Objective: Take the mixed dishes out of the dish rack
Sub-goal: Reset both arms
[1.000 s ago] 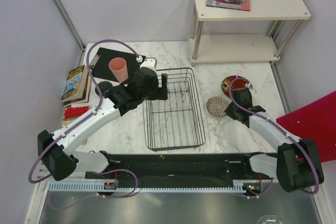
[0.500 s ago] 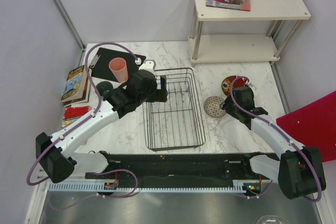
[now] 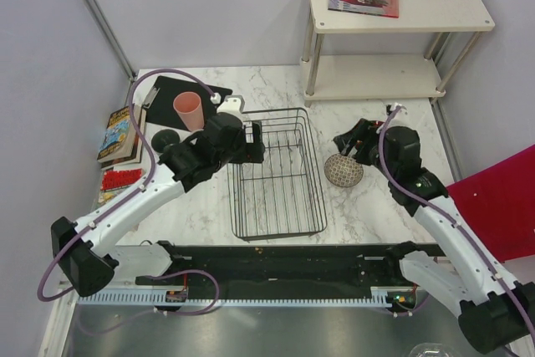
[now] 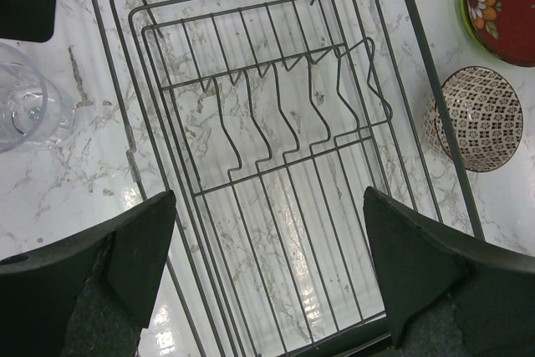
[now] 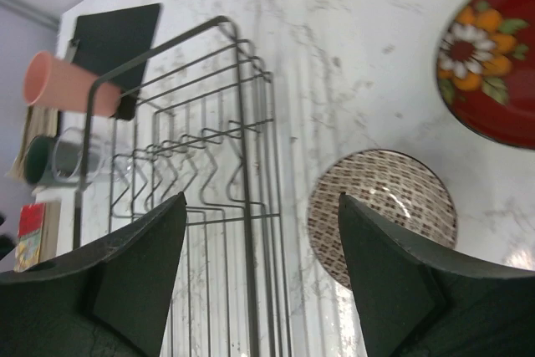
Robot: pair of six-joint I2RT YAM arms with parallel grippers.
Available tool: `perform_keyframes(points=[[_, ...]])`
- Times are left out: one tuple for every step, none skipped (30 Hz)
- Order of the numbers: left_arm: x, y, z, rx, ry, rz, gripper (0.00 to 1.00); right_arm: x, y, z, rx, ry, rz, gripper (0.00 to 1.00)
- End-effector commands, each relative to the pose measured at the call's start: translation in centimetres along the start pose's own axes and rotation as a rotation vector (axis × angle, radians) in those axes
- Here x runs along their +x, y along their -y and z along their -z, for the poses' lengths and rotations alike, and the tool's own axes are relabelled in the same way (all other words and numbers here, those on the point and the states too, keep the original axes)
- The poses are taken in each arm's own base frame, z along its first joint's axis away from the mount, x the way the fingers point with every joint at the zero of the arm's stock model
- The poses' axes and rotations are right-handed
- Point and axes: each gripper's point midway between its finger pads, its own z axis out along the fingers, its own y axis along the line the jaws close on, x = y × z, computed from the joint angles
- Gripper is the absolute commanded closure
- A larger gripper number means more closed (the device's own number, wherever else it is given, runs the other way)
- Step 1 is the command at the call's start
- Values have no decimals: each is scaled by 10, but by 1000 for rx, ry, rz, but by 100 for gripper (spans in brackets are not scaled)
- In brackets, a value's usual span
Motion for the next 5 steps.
perform_keyframes(points=[[-1, 5, -5, 12, 6, 56, 1, 0, -61, 11, -205, 13, 161, 19], [2, 5, -7, 10, -3, 61, 1, 1, -63, 9, -191, 24, 181, 18], [6, 5, -10, 6, -16, 63, 1, 10, -74, 11, -216, 7, 220, 18], [7, 6, -10, 6, -22, 70, 1, 15, -77, 7, -212, -4, 237, 18], [9, 6, -11, 10, -30, 68, 1, 15, -79, 6, -205, 4, 247, 18]])
